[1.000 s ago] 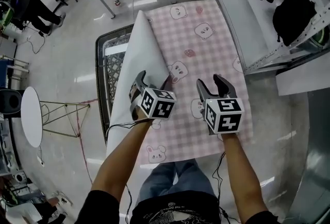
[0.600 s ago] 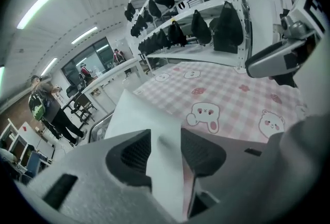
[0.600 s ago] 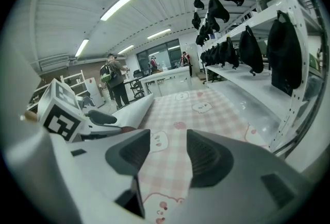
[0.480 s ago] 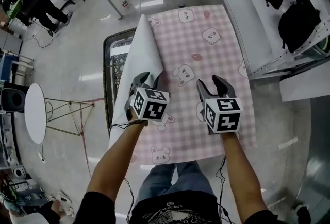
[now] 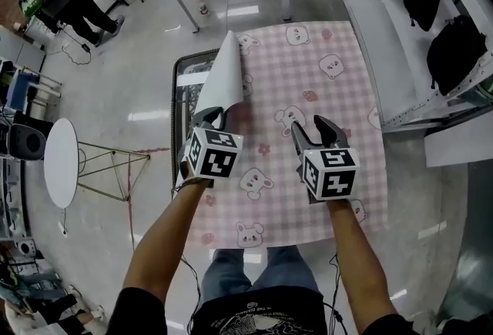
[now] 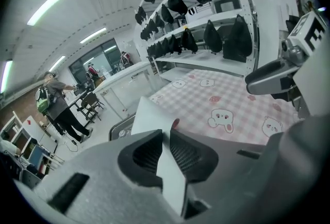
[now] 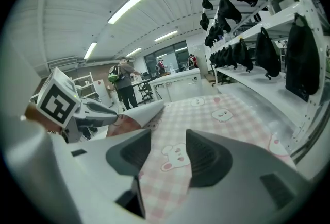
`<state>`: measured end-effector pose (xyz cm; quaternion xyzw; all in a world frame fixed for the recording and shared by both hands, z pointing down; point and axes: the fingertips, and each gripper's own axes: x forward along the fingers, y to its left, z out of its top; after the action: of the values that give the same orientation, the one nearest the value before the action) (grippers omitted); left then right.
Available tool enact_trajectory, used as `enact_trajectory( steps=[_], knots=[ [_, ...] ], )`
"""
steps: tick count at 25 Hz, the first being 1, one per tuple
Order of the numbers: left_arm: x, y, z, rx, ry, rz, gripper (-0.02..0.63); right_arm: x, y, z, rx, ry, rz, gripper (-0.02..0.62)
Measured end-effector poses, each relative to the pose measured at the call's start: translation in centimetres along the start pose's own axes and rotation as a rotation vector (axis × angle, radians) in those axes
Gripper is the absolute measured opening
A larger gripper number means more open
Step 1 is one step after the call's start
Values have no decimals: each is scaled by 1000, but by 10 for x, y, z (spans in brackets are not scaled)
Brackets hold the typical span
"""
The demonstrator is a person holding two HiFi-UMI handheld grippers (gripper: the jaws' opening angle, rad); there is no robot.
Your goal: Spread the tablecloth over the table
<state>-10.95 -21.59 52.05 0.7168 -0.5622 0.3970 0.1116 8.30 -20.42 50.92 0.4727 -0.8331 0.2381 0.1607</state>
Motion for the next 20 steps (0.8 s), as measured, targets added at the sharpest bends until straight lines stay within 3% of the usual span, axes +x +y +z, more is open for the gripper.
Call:
enact_trajectory(
  steps=[11,20],
  knots=[
    [-35,83,-15,-142,-72,-32,11,17,69,27,-66,-26,25,212],
    [-24,152,-44,-150,-101,-154,9,57,129,37,-101,-11,-30,212]
  ],
)
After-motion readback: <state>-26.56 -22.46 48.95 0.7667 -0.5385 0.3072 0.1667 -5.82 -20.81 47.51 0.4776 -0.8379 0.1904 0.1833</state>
